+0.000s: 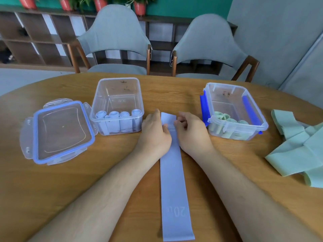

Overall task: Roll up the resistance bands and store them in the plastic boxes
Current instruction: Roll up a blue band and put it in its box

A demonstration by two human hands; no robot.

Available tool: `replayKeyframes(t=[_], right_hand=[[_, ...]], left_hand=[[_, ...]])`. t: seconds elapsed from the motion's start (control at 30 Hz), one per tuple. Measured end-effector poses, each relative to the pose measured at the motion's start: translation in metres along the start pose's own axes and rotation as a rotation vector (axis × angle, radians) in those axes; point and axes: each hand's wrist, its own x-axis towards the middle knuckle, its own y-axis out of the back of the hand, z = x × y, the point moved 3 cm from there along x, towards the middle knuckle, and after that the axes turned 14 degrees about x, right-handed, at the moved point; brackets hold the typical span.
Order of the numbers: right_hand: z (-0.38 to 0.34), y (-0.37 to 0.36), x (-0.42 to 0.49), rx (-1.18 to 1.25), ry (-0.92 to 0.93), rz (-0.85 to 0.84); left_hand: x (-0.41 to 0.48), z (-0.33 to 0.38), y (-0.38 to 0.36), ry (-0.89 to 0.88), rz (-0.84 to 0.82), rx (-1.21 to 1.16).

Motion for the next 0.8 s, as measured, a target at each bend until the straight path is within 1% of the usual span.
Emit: replayKeyframes(t=[0.07, 0.17, 0.4, 0.57, 0.7, 0.8], right_hand=[[0.003, 0.002, -0.001, -0.019, -0.022, -0.020], [0.004, 0.003, -0.002, -0.008, -0.008, -0.046], [0.005, 0.006, 0.000, 0.061, -0.003, -0.069], [0.002, 0.004, 0.001, 0.062, 0.020, -0.067], [0.004, 0.005, 0.002, 0.043, 0.001, -0.036], [0.005, 0.006, 0.002, 0.044, 0.009, -0.061]], left_hand=[[-0.003, 0.002, 0.001, -0.019, -0.022, 0.094], [-0.004, 0.005, 0.002, -0.024, -0.024, 0.131], [-0.007, 0.007, 0.007, 0.018, -0.026, 0.006], [-0.003, 0.005, 0.001, 0.006, -0.021, -0.024], [-0.001, -0.001, -0.002, 0.044, 0.009, -0.035], [0.001, -0.003, -0.003, 0.026, -0.008, -0.061]])
